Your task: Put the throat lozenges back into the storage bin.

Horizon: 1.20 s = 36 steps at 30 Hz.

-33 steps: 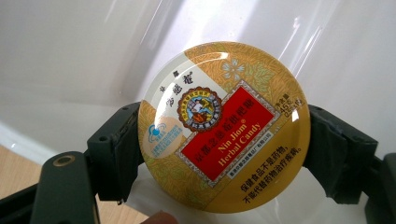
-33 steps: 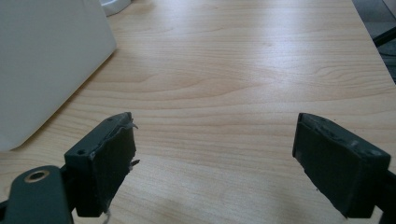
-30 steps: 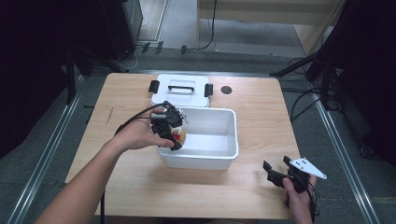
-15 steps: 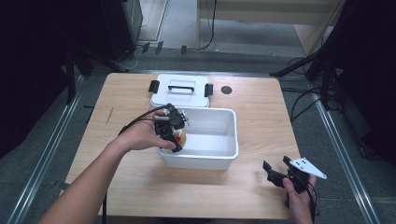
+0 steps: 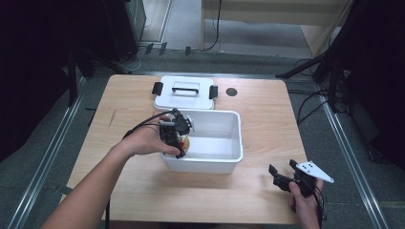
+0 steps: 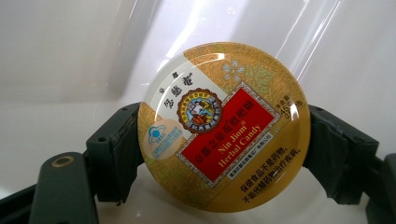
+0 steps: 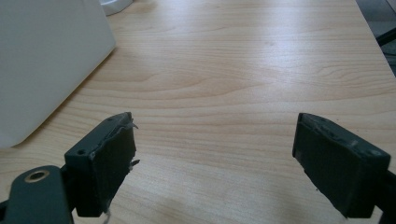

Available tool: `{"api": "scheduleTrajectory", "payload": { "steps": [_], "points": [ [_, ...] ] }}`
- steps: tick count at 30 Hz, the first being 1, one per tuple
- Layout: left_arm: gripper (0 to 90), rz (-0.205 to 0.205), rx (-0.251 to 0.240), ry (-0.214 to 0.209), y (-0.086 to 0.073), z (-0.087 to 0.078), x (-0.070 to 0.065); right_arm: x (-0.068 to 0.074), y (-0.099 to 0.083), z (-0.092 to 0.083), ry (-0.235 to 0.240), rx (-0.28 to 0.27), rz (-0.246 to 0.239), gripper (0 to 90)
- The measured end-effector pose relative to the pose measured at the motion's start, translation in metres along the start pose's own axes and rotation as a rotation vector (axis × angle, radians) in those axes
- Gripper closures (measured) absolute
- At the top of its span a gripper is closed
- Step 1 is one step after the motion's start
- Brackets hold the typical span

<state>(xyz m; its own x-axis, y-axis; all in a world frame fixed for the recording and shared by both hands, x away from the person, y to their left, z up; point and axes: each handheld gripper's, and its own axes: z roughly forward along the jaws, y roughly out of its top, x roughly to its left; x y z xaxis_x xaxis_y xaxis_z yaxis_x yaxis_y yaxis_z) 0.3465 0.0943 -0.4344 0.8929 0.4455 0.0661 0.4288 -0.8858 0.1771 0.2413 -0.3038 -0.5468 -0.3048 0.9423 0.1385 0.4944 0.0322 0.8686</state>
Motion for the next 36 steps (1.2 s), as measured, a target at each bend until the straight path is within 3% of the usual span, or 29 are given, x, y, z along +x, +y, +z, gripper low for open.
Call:
{"api": "scheduleTrajectory", "payload": {
  "steps": [6, 11, 17, 22, 24, 28, 36],
  "points": [
    [17.6, 0.000, 0.001, -0.007, -0.001, 0.000, -0.001, 0.000, 0.000, 0.000, 0.000, 0.001, 0.000, 13.6],
    [12.2, -0.001, 0.005, 0.012, -0.001, -0.001, -0.002, 0.000, 0.000, 0.000, 0.000, 0.000, 0.000, 13.7],
    [8.5, -0.023, -0.033, 0.013, -0.003, -0.009, -0.001, 0.000, 0.000, 0.000, 0.001, 0.001, 0.000, 13.7],
    [8.9, -0.030, -0.062, 0.005, -0.006, -0.018, 0.000, 0.000, 0.000, 0.000, 0.001, 0.000, -0.001, 13.7],
    [15.4, -0.025, -0.075, 0.006, -0.009, -0.021, 0.000, 0.000, 0.000, 0.000, 0.001, 0.000, -0.002, 13.7],
    [18.6, -0.030, -0.093, -0.001, -0.013, -0.028, -0.001, 0.000, 0.000, 0.000, 0.000, 0.001, -0.002, 13.7],
    [16.7, -0.061, -0.159, 0.007, -0.026, -0.048, 0.001, 0.001, 0.000, 0.000, 0.001, 0.001, -0.002, 13.7]
  ]
}}
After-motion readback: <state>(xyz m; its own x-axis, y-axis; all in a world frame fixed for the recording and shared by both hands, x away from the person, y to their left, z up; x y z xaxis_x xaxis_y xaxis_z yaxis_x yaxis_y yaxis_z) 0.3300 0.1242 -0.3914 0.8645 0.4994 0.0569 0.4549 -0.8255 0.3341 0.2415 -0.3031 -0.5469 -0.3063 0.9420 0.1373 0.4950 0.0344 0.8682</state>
